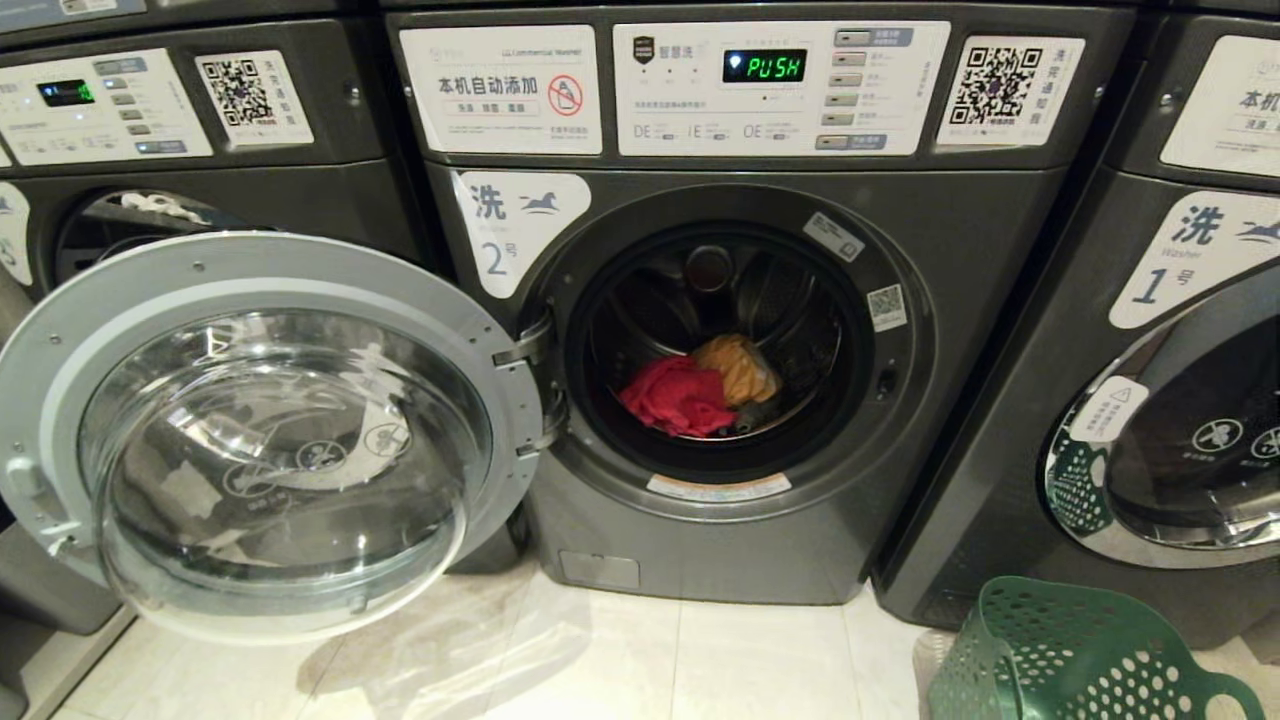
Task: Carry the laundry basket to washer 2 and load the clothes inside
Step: Close the washing machine door with the left hand
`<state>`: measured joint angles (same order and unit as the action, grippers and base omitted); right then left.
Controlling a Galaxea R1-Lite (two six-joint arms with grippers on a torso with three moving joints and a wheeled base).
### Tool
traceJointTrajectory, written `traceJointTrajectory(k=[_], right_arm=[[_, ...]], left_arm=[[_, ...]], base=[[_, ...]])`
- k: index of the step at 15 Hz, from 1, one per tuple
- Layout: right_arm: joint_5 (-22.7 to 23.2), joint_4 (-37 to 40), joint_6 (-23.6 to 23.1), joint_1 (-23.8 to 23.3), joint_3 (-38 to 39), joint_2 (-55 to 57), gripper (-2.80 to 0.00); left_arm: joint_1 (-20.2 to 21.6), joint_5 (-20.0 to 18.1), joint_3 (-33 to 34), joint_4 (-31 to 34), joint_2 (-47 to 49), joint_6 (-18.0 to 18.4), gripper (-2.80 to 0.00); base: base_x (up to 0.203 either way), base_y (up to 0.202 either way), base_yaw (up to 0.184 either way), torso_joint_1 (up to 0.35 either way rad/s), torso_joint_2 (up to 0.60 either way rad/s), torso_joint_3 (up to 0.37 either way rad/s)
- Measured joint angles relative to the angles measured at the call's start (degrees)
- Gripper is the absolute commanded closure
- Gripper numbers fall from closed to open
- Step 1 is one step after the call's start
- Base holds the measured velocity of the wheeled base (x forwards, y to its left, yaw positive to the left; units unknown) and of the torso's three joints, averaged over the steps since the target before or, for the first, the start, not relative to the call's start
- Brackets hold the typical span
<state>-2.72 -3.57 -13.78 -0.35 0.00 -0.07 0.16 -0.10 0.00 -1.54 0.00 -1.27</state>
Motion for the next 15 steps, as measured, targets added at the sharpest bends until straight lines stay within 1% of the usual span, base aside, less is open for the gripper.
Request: traceJointTrajectory(k=[4, 11, 12, 15], right_arm=[[0.02, 0.02, -0.09, 0.0, 0.0, 0.0, 0.0], [0.0, 0.05, -0.11, 0.0, 0.0, 0.0, 0.0], [0.0, 0.0, -0.11, 0.0, 0.0, 0.0, 0.0], [0.01, 0.0, -0.17, 0.0, 0.0, 0.0, 0.0]], left_arm=[[-0.02, 0.0, 0.0, 0.0, 0.0, 0.06, 0.0], [0.0, 0.0, 0.0, -0.09, 0.0, 0.12, 0.0], [0.0, 0.0, 0.0, -0.11, 0.0, 0.12, 0.0], [0.0, 0.02, 0.0, -0.11, 0.0, 0.26, 0.0]], base=[[0.0, 0.0, 0.0, 0.0, 0.0, 0.0], [-0.182, 0.0, 0.001, 0.003, 0.0, 0.003], [-0.125, 0.0, 0.004, -0.004, 0.0, 0.002], [0.0, 0.0, 0.0, 0.0, 0.0, 0.0]])
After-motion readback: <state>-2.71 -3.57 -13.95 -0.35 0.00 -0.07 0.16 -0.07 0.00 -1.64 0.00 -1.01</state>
